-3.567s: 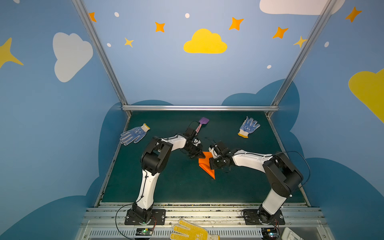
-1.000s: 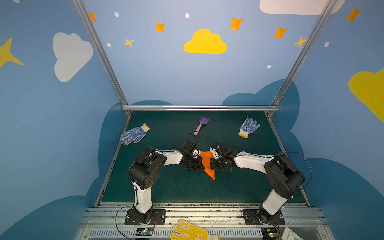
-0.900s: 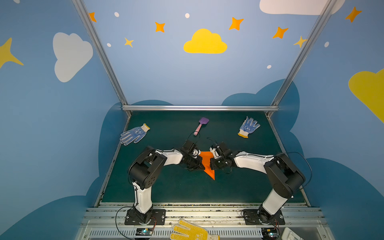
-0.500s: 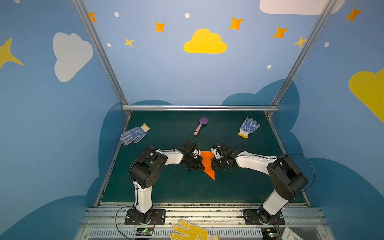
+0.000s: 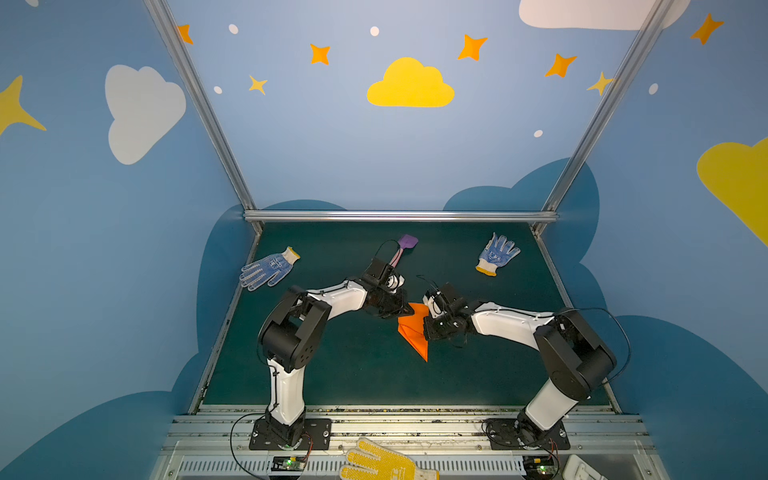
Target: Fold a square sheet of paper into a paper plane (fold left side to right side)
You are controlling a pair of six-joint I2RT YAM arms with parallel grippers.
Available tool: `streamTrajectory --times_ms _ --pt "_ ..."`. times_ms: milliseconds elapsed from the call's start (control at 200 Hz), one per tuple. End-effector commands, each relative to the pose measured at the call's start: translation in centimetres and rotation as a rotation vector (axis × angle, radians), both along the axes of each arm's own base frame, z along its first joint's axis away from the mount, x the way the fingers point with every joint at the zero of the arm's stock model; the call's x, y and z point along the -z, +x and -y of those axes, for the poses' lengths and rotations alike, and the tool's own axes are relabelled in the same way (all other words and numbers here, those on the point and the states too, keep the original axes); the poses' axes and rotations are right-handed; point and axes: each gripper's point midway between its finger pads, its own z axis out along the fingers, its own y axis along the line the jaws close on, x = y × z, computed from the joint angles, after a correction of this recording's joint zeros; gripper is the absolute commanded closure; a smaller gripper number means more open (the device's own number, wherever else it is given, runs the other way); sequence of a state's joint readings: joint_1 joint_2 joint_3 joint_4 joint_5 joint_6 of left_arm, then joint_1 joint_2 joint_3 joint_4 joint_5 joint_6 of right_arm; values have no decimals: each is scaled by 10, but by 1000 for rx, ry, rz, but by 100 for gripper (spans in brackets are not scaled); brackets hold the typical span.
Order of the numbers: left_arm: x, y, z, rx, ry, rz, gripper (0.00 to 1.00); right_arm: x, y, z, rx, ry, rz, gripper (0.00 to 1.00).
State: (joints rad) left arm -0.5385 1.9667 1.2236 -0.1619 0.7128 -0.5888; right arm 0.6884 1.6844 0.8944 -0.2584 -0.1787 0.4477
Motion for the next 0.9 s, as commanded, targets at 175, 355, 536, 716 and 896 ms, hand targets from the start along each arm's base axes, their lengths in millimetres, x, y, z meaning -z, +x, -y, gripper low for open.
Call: streamTrajectory --times_ms 175,355,536,716,896 --pt "46 -14 -9 34 85 -97 96 -3 4 -6 -18 21 6 100" --pt "59 -20 -14 33 106 -117 96 -2 8 -9 -26 24 11 100" --pt "63 -22 -15 33 110 -124 96 -1 10 -10 -26 23 7 100" --pt "65 -25 -16 38 110 -128 96 2 12 -7 -19 12 6 100" --pt "64 -25 -16 37 106 -128 96 6 12 -3 -11 -1 -3 100"
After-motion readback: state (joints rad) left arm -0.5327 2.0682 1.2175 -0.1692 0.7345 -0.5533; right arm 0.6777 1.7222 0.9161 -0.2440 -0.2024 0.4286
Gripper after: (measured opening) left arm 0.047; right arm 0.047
